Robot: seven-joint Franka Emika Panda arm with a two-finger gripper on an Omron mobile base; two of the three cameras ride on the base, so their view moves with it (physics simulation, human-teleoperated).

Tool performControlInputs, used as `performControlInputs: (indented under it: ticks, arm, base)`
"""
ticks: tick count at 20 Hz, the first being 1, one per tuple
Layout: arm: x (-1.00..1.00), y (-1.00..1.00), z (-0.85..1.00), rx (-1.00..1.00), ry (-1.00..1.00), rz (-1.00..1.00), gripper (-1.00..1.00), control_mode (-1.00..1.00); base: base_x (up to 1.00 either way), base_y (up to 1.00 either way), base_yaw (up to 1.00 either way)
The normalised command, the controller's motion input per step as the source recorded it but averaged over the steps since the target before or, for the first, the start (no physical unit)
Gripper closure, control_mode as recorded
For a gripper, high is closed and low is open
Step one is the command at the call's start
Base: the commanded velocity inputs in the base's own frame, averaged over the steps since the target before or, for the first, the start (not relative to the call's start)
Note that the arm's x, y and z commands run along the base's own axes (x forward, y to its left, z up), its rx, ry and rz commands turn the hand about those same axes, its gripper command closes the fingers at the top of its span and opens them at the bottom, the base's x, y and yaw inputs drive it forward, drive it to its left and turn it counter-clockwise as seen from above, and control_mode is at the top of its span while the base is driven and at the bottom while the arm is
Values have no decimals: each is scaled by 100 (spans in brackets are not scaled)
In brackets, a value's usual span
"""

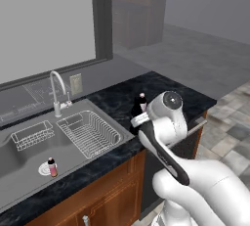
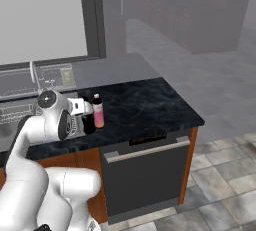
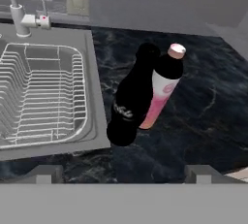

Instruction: Place the large bottle from the dining counter next to the other large bottle outside the sink, and place the small bottle from the dining counter next to the other small bottle inside the sink.

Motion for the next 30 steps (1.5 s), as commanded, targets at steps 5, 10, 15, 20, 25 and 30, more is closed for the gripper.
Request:
performControlInputs:
  ticks: [5,10,15,20,25,30]
  arm:
    - [-46,-13,0,-10,0,9,-100,-100]
    - [-20,-18,10,-4,0,0,-100,-100]
    - [-2,-31,28,5,0,-5,-100,-100]
    - [11,-37,11,20,0,-5,-100,-100]
    - [2,-21,0,18,0,0,-100,-100]
    - [0,-4,0,7,0,0,-100,100]
  base:
    - [0,0,0]
    - [0,0,0]
    - [0,0,0]
    - [0,0,0]
    - [0,0,0]
    - [-11,-1,0]
